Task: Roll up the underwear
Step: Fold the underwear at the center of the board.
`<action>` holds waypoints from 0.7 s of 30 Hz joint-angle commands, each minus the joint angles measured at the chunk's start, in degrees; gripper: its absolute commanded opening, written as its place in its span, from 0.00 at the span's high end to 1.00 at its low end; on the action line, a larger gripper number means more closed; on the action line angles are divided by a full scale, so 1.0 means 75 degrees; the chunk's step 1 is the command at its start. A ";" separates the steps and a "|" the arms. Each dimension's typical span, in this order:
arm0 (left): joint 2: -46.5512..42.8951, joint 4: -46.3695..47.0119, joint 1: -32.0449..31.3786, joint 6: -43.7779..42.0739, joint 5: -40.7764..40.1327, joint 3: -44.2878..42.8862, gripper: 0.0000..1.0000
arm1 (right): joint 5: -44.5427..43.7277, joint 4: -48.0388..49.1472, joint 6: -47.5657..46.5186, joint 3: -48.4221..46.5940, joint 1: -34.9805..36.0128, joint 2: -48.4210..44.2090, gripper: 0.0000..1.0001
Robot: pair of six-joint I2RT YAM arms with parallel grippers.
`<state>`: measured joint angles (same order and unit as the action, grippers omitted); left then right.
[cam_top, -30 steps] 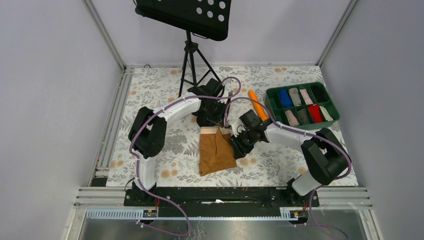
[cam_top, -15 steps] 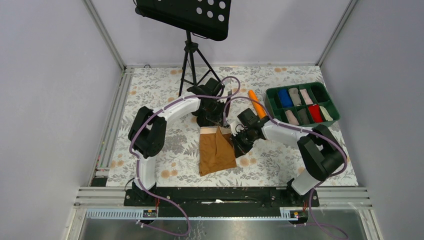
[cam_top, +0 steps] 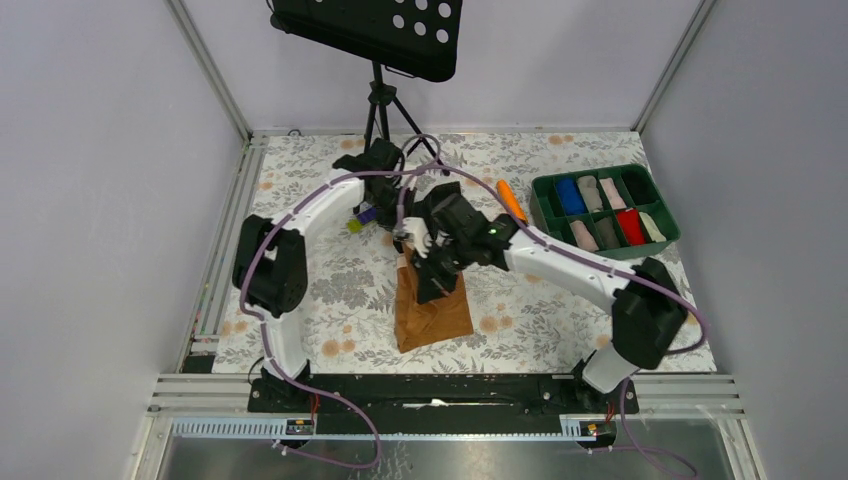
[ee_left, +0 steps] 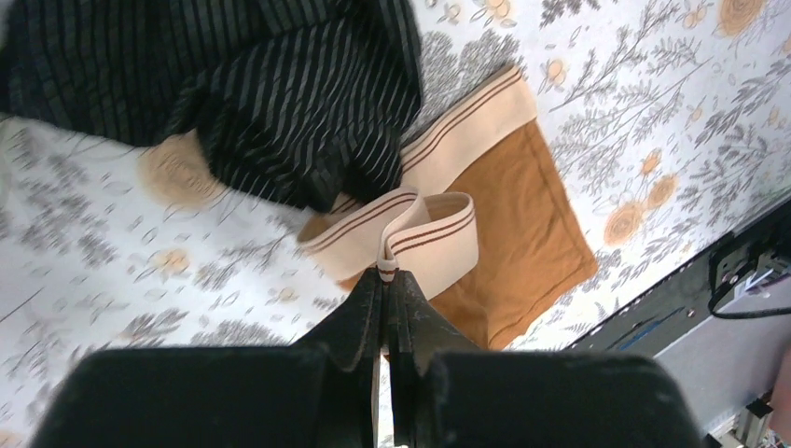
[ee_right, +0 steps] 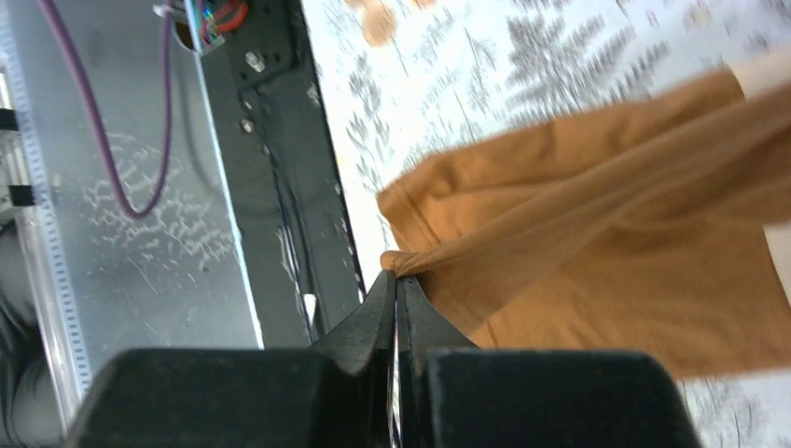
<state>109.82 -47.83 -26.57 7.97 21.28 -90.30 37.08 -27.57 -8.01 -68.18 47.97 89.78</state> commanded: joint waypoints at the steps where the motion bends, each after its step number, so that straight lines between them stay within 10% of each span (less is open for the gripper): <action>1: -0.0902 -0.0783 0.0467 -0.0828 -0.0035 0.0159 1.00 | 0.0543 -0.0077 0.0273 -0.1348 0.0653 0.0950 1.00; 13: -0.1617 -0.0806 0.1711 -0.2019 -0.1174 0.0743 1.00 | 0.0505 0.0310 0.0862 -0.4144 0.1500 0.3468 1.00; 21: -0.1318 -0.0792 0.1708 -0.1614 0.0037 0.0658 1.00 | 0.0138 0.0316 0.0676 -0.3096 0.1493 0.2607 1.00</action>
<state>100.36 -54.85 -13.15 -4.64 15.59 -84.44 39.51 -24.49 -2.87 -95.85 58.57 115.37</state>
